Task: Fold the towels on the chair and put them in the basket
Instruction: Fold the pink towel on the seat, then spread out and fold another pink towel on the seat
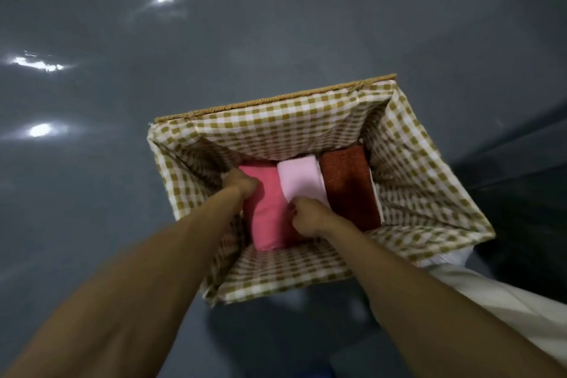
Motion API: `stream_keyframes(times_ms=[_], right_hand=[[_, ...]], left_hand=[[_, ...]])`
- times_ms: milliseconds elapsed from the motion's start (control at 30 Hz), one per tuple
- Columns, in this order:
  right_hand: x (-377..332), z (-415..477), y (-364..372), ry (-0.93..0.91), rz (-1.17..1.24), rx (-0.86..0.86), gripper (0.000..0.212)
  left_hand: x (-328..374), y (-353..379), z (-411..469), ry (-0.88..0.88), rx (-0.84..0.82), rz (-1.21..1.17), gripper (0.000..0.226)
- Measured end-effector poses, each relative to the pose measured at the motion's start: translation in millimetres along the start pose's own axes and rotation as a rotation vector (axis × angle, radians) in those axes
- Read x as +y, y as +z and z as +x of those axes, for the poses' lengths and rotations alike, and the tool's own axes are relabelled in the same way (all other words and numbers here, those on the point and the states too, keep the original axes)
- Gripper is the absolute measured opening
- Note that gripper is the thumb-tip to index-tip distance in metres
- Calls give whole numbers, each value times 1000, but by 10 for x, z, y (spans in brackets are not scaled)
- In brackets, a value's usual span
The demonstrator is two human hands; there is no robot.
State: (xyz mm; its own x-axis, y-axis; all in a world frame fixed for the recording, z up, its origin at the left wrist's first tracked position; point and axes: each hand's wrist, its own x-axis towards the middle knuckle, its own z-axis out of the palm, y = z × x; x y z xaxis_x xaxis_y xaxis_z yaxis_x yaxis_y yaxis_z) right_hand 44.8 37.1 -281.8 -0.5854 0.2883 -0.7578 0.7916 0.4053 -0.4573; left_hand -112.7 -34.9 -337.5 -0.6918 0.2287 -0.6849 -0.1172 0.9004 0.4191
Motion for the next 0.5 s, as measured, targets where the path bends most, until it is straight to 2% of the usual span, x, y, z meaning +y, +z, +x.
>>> stream_keyframes(times_ms=[100, 233, 267, 367, 500], right_hand=[[163, -148, -164, -23, -26, 3, 30], [268, -649, -553, -93, -78, 87, 30], [296, -828, -669, -101, -95, 133, 27], [471, -1442, -1047, -112, -172, 302, 22], [905, -2598, -1547, -17, -237, 566, 23]], left_hand=[[106, -73, -156, 61, -27, 90, 38], [492, -273, -681, 297, -101, 165, 16], [616, -301, -864, 351, -161, 161, 11], [1047, -259, -1426, 536, -386, 153, 22], [1812, 42, -2377, 900, -474, 166, 17]])
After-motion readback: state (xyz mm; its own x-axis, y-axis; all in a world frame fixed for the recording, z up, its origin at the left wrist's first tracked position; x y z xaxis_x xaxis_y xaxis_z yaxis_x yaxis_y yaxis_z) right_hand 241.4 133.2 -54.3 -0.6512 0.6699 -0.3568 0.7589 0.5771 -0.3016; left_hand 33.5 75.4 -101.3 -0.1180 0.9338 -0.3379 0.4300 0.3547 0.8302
